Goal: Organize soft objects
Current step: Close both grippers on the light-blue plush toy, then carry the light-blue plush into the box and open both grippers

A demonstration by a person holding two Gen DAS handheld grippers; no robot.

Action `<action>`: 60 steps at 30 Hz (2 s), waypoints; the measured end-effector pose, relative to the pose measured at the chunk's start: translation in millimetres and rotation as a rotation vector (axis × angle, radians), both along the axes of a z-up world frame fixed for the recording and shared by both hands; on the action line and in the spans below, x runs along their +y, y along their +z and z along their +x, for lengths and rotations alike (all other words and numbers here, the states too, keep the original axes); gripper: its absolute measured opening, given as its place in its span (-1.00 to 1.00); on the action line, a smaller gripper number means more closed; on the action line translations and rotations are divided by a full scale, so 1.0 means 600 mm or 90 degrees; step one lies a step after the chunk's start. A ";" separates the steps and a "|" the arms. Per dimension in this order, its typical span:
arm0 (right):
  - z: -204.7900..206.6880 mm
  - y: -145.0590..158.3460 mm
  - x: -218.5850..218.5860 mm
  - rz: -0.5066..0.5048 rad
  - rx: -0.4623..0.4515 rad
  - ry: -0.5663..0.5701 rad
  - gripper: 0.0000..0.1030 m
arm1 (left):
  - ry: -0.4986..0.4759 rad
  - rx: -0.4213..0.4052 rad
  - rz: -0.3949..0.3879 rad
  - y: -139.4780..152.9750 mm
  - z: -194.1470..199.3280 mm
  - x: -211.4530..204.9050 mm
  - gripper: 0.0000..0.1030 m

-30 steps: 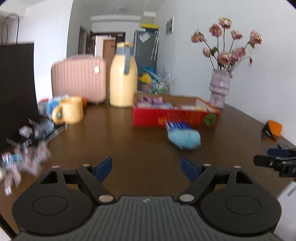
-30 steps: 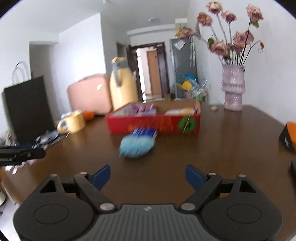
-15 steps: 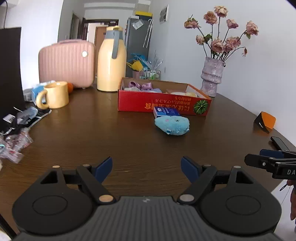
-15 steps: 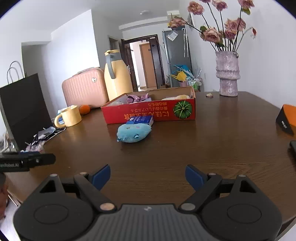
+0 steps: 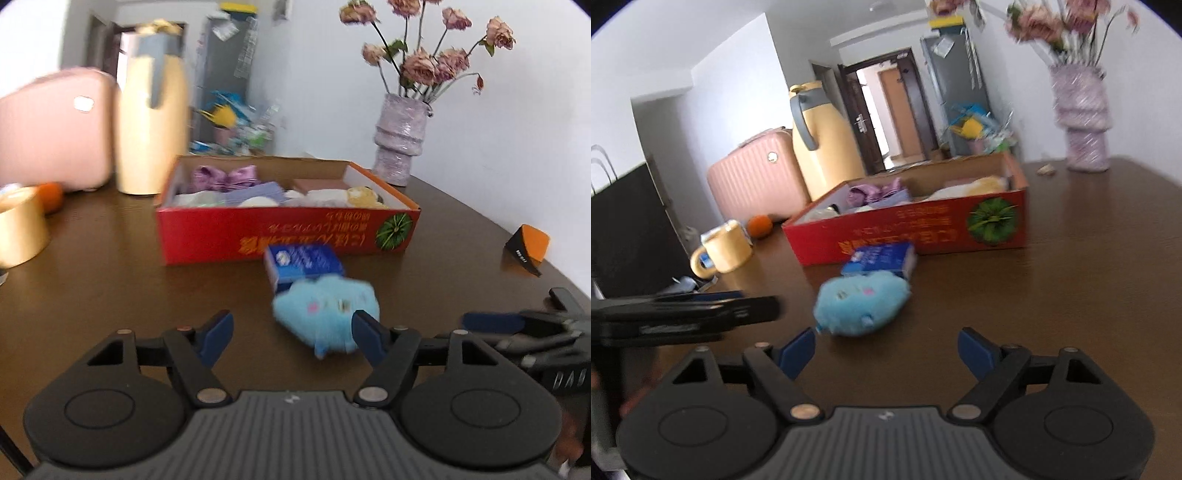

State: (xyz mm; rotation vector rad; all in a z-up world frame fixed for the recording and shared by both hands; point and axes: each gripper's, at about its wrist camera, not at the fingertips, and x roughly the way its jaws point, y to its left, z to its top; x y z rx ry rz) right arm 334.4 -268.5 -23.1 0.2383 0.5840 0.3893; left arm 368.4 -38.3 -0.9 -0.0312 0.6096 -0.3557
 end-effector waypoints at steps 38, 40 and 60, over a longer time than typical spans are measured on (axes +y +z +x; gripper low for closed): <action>0.089 -0.053 -0.025 0.143 0.068 -0.012 -0.30 | -0.058 0.174 -0.240 -0.073 0.060 0.009 -0.33; 0.089 -0.054 -0.029 0.161 0.074 -0.024 -0.37 | -0.041 0.178 -0.246 -0.074 0.062 0.005 -0.44; -0.044 0.027 -0.058 0.178 0.017 -0.045 -0.49 | -0.038 0.108 -0.303 0.006 -0.050 -0.014 -0.63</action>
